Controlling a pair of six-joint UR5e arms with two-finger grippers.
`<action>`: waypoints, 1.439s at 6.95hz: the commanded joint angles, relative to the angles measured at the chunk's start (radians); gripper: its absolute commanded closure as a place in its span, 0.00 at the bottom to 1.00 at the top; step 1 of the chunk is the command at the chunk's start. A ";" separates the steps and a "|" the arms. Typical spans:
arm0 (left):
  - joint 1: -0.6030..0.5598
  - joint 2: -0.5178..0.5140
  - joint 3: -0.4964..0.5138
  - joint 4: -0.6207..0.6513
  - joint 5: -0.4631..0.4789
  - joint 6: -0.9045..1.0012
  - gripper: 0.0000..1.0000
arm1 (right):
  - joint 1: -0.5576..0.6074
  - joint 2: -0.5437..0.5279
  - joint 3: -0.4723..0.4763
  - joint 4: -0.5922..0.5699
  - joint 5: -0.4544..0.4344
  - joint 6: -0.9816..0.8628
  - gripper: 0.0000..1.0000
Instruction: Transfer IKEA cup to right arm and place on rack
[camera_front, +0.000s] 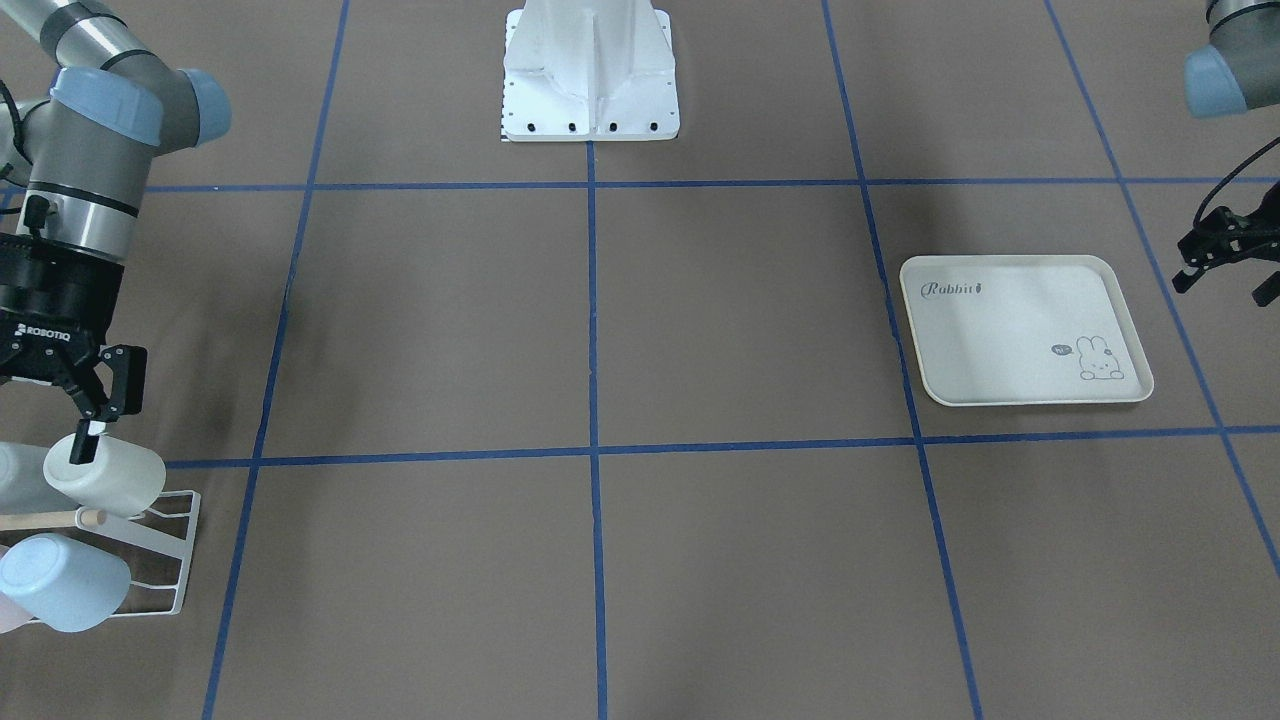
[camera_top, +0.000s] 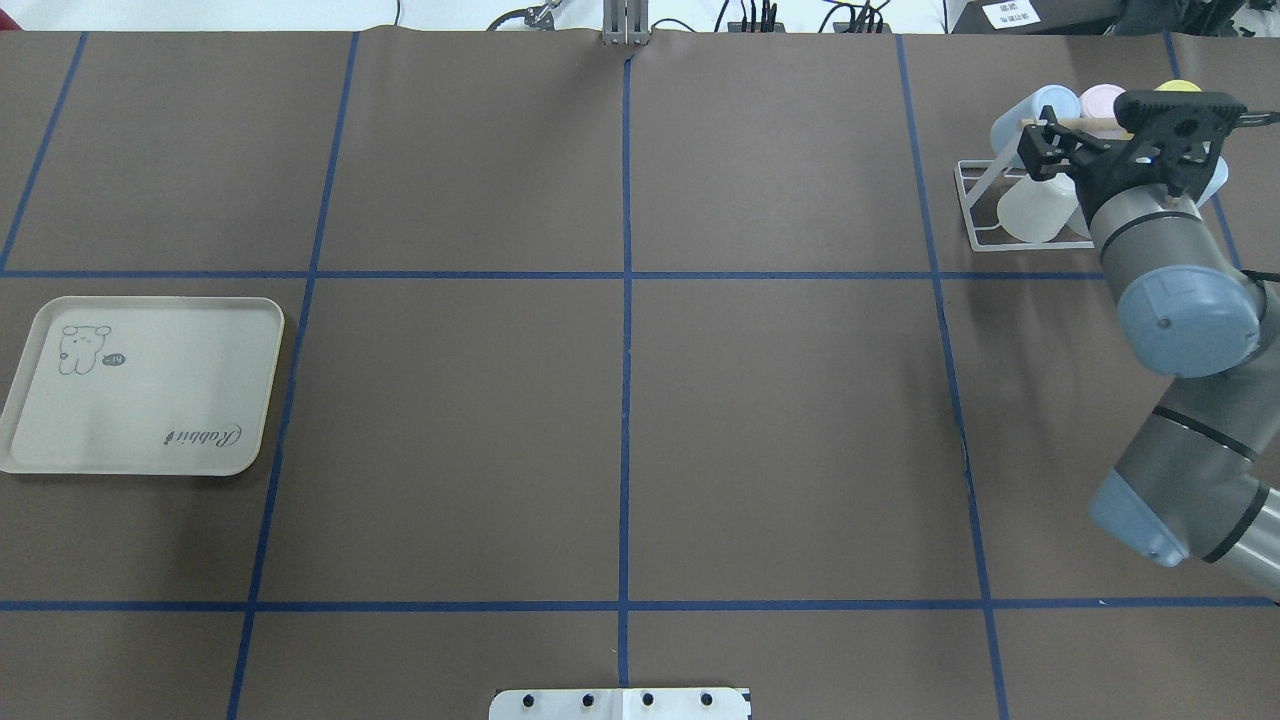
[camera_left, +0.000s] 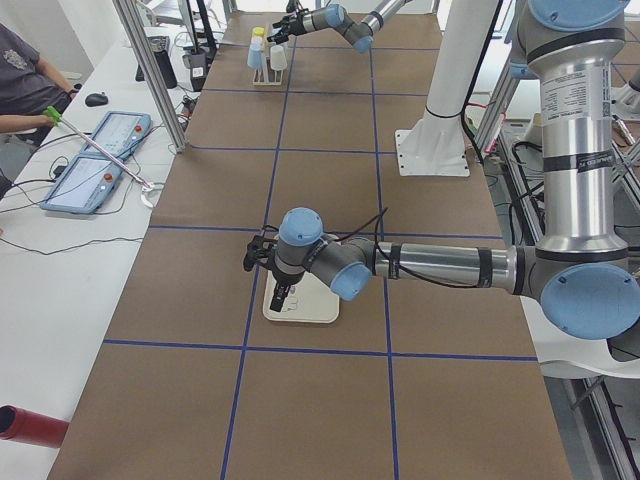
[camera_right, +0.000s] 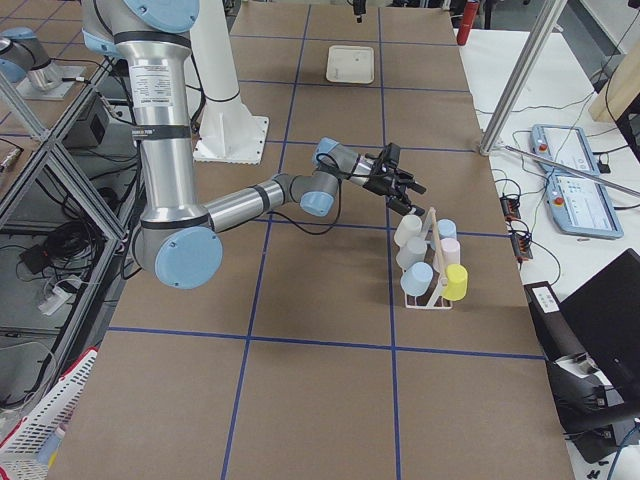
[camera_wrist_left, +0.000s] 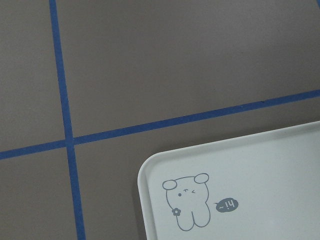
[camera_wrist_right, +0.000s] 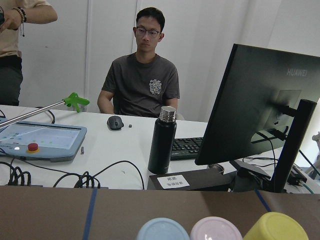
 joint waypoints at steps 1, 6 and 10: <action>-0.047 0.002 0.006 0.005 -0.053 0.053 0.00 | 0.131 -0.051 0.053 -0.003 0.181 -0.117 0.01; -0.220 0.017 0.043 0.135 -0.091 0.335 0.00 | 0.661 -0.127 0.059 -0.249 0.992 -0.610 0.01; -0.270 0.019 0.034 0.224 -0.093 0.514 0.00 | 0.756 -0.120 0.062 -0.735 1.282 -1.061 0.01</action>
